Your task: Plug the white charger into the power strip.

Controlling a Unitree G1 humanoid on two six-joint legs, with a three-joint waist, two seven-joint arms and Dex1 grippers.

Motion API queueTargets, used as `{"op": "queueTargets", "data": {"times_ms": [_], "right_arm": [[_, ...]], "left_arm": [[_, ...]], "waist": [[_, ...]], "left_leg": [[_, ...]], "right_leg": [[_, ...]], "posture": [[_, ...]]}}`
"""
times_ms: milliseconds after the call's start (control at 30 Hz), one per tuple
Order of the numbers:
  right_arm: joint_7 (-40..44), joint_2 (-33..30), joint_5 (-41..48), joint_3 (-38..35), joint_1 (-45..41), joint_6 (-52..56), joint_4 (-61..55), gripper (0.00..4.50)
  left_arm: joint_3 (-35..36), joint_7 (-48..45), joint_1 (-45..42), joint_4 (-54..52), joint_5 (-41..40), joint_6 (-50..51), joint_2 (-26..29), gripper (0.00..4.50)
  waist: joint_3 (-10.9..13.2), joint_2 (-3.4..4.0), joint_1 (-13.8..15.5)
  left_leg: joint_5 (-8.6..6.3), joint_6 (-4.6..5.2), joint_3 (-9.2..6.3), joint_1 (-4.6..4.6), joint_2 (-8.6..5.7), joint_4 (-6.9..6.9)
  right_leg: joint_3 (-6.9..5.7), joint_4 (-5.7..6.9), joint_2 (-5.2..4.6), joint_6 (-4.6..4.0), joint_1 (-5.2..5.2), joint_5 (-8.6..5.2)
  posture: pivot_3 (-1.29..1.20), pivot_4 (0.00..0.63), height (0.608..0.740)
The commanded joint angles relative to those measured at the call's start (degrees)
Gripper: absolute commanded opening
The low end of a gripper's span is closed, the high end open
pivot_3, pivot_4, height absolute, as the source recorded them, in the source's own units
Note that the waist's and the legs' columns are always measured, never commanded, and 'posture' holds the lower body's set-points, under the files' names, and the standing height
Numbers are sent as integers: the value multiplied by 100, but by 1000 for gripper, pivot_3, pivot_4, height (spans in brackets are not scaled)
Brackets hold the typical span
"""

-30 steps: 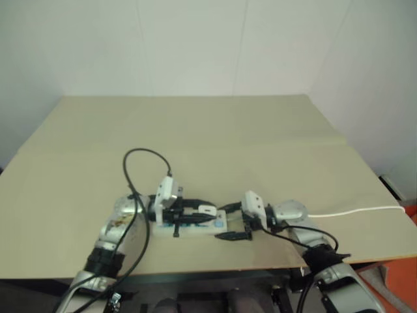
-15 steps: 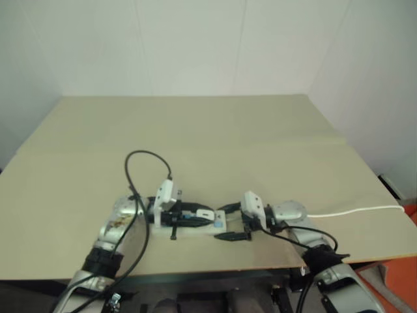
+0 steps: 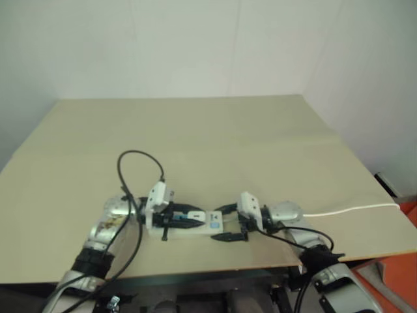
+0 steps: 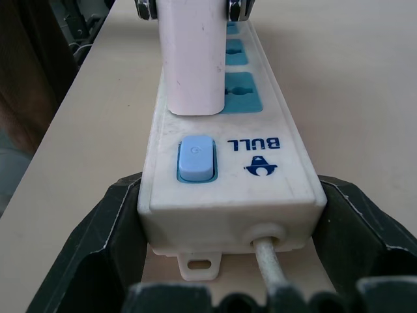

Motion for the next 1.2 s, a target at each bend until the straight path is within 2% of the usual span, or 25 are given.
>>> {"op": "queueTargets", "data": {"times_ms": [33,433,567,633,767,933,1133,1200], "right_arm": [[157,-236,-180,11,89,117,186,3425],[101,-244,-165,37,82,83,202,3425],[79,-245,-171,33,89,74,196,3425],[65,-233,-173,32,83,69,204,3425],[50,-196,-171,28,69,60,226,3425],[62,-172,-180,14,55,44,262,3425],[51,-157,-196,9,42,18,288,3425],[37,-155,-193,-2,43,3,281,3425]], "left_arm": [[6,-90,437,445,508,44,595,1024],[-168,27,407,231,464,187,548,1024],[-252,118,346,87,483,514,617,1024],[-274,155,349,-10,466,595,626,1746],[-245,220,398,-126,444,672,584,2845],[-141,269,429,-106,432,603,487,4469],[32,210,394,-275,264,607,461,4469],[141,111,355,-510,135,726,602,4469]], "waist": [[-4,8,-30],[-9,17,-28],[-9,17,-25],[-9,19,-29],[-17,42,34],[-23,51,82],[-24,54,122],[-24,53,121]], "left_leg": [[0,0,2,0,1,-5],[0,0,7,5,16,-28],[0,0,7,6,20,-29],[0,0,8,6,23,-29],[0,-1,9,16,28,-36],[0,-1,9,17,27,-35],[0,-1,10,16,30,-35],[0,-1,10,13,32,-35]], "right_leg": [[4,0,2,-1,2,-1],[10,-7,19,-7,10,-5],[9,-10,23,-7,10,-6],[9,-11,25,-7,10,-6],[10,-17,29,-7,-3,-5],[13,-21,30,-14,2,-9],[15,-21,34,-34,0,-21],[15,-21,35,-33,-3,-20]], "posture": [[0,150,740],[0,150,740],[0,150,740],[0,150,740],[0,150,740],[0,150,740],[0,150,740],[0,150,740]]}}
